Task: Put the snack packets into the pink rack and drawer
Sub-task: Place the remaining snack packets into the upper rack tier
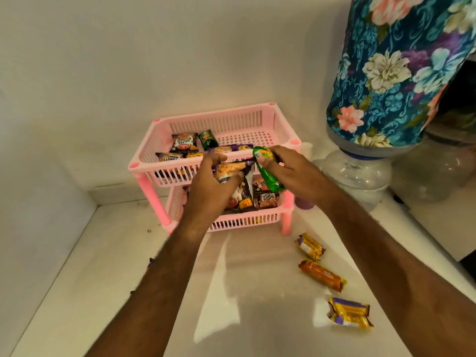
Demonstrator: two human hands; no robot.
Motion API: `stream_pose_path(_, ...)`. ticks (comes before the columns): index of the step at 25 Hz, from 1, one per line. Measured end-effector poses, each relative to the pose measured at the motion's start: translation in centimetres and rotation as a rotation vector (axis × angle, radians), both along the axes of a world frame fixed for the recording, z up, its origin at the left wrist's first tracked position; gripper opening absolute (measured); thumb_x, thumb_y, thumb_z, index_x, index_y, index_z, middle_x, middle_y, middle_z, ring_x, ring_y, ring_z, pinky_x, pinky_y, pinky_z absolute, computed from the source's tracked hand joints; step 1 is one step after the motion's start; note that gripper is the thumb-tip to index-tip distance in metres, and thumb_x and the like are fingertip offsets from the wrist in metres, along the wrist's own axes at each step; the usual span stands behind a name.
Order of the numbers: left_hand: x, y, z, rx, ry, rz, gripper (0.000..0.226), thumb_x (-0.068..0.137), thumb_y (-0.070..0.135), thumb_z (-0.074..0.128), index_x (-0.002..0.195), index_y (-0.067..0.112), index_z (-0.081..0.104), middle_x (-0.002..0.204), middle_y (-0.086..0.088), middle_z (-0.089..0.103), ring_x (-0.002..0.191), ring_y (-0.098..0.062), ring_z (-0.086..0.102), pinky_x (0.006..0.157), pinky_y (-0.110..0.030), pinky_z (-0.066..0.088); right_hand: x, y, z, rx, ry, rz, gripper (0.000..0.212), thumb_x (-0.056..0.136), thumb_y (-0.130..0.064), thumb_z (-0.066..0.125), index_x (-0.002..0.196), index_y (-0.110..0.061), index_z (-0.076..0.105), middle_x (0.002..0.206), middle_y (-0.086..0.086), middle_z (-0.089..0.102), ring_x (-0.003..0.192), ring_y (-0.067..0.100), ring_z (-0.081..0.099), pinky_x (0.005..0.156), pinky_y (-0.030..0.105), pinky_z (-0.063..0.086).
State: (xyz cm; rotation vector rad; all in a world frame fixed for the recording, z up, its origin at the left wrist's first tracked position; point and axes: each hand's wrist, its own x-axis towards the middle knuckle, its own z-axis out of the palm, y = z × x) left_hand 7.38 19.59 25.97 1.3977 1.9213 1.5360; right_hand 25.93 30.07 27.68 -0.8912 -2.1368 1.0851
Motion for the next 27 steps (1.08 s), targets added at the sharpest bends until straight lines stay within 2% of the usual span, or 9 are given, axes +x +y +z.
stream_pose_path(4, -2.6, 4.5, 5.0, 0.056, 0.039, 0.001, 0.038, 0.082, 0.042, 0.077, 0.112, 0.042, 0.054, 0.101, 0.024, 0.062, 0.083, 0.015, 0.065, 0.055, -0.007, 0.051, -1.4, 3.3, 4.5, -0.007, -0.012, 0.011, 0.038, 0.1, -0.053, 0.05, 0.123, -0.023, 0.058, 0.104, -0.006, 0.073, 0.086, 0.009, 0.075, 0.063, 0.035, 0.064)
stream_pose_path(6, -3.9, 7.3, 6.8, 0.042, 0.069, 0.002, 0.036, 0.085, 0.04, 0.076, 0.114, 0.039, 0.053, 0.1, 0.021, 0.06, 0.075, 0.013, 0.067, 0.051, -0.008, 0.051, -2.7, 5.6, 6.0, 0.011, -0.082, -0.013, 0.039, 0.103, -0.05, 0.046, 0.122, -0.017, 0.056, 0.102, 0.0, 0.072, 0.083, 0.016, 0.076, 0.062, 0.038, 0.064)
stream_pose_path(9, -6.1, 11.8, 7.9, -0.037, 0.103, 0.029, 0.035, 0.083, 0.044, 0.073, 0.112, 0.035, 0.055, 0.101, 0.022, 0.057, 0.075, 0.002, 0.069, 0.053, -0.015, 0.053, -5.2, 9.1, 6.8, -0.017, -0.174, -0.081, 0.041, 0.106, -0.046, 0.038, 0.12, -0.01, 0.053, 0.097, 0.008, 0.069, 0.075, 0.017, 0.069, 0.053, 0.029, 0.055)
stream_pose_path(11, -7.5, 14.9, 7.7, -0.13, 0.063, 0.047, 0.038, 0.081, 0.045, 0.069, 0.113, 0.03, 0.057, 0.103, 0.013, 0.062, 0.081, -0.003, 0.068, 0.06, -0.023, 0.052, -6.8, 11.5, 6.7, -0.058, -0.221, -0.119, 0.042, 0.106, -0.043, 0.034, 0.12, -0.008, 0.053, 0.099, 0.015, 0.067, 0.074, 0.019, 0.065, 0.058, 0.029, 0.049)
stream_pose_path(14, -9.1, 19.1, 6.8, -0.244, 0.052, 0.08, 0.036, 0.084, 0.041, 0.069, 0.112, 0.021, 0.061, 0.101, 0.002, 0.069, 0.076, -0.006, 0.066, 0.057, -0.024, 0.046, -8.9, 14.8, 6.1, -0.074, -0.311, -0.13, 0.041, 0.104, -0.043, 0.033, 0.113, -0.01, 0.055, 0.097, 0.013, 0.067, 0.073, 0.019, 0.066, 0.061, 0.028, 0.05)
stream_pose_path(19, -11.0, 23.9, 4.5, -0.383, 0.135, 0.074, 0.044, 0.089, 0.037, 0.073, 0.121, 0.01, 0.061, 0.11, -0.011, 0.07, 0.089, -0.021, 0.067, 0.064, -0.028, 0.048, -12.3, 19.2, 4.3, -0.062, -0.444, -0.085, 0.025, 0.101, -0.028, 0.051, 0.107, -0.006, 0.061, 0.098, 0.014, 0.072, 0.077, 0.023, 0.072, 0.063, 0.032, 0.06)
stream_pose_path(22, -11.5, 25.2, 3.5, -0.437, 0.167, 0.05, 0.046, 0.092, 0.035, 0.073, 0.125, 0.008, 0.057, 0.115, -0.013, 0.068, 0.094, -0.023, 0.065, 0.062, -0.029, 0.046, -13.4, 20.6, 3.6, -0.028, -0.51, -0.078, 0.027, 0.096, -0.022, 0.062, 0.116, -0.004, 0.061, 0.103, 0.015, 0.071, 0.091, 0.029, 0.074, 0.069, 0.037, 0.062)
stream_pose_path(24, -11.8, 25.9, 2.9, -0.462, 0.251, 0.039, 0.047, 0.092, 0.033, 0.073, 0.126, 0.004, 0.058, 0.119, -0.014, 0.067, 0.097, -0.025, 0.063, 0.064, -0.028, 0.045, -13.9, 21.4, 3.2, 0.012, -0.547, -0.084, 0.035, 0.091, -0.023, 0.069, 0.12, -0.004, 0.064, 0.114, 0.017, 0.069, 0.105, 0.034, 0.069, 0.083, 0.043, 0.059)
stream_pose_path(27, -11.6, 26.0, 2.1, -0.549, 0.469, 0.041, 0.055, 0.093, 0.034, 0.072, 0.135, 0.003, 0.055, 0.136, -0.017, 0.056, 0.118, -0.031, 0.057, 0.089, -0.038, 0.052, -14.7, 22.3, 2.0, 0.06, -0.594, -0.119, 0.04, 0.09, -0.021, 0.07, 0.125, -0.002, 0.065, 0.128, 0.02, 0.065, 0.12, 0.038, 0.061, 0.1, 0.048, 0.051)
